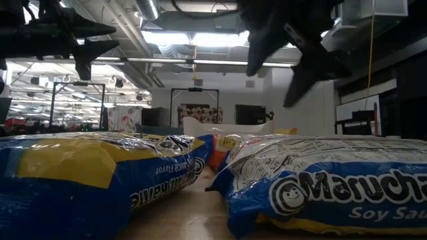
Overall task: Sort Maruchan noodles
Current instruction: Put the orange noodle pack into the white bin
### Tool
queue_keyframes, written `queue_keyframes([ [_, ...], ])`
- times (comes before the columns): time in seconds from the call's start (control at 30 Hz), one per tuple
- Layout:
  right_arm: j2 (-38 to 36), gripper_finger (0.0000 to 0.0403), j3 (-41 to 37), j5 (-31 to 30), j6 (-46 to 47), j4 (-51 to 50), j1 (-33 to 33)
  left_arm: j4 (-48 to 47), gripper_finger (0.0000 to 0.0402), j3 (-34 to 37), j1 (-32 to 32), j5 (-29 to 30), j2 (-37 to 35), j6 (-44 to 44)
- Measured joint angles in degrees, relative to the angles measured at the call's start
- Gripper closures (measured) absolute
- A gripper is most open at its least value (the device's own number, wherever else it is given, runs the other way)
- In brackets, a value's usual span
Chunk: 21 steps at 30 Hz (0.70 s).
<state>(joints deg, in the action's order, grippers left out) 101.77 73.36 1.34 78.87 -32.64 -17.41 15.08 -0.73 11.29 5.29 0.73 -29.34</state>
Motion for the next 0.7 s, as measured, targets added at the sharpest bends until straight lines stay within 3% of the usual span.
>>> queue_keyframes([
  [0.17,4.58,0.0028,0.00,3.01,4.51,1.97,-1.90,-0.61,0.0274,0.00,0.00,0.83,0.00,0.00],
  [0.33,8.50,0.0014,0.02,3.42,6.24,4.93,-3.29,-0.64,0.0274,0.00,-0.01,1.28,0.00,0.00],
  [0.53,11.06,0.0020,0.02,2.56,5.88,5.75,-2.70,-1.37,0.0274,0.00,0.00,1.29,0.00,0.00],
  [0.7,11.09,0.0096,0.02,0.76,6.13,3.84,-1.96,-1.41,0.0274,0.00,-0.01,1.54,0.00,0.00],
])
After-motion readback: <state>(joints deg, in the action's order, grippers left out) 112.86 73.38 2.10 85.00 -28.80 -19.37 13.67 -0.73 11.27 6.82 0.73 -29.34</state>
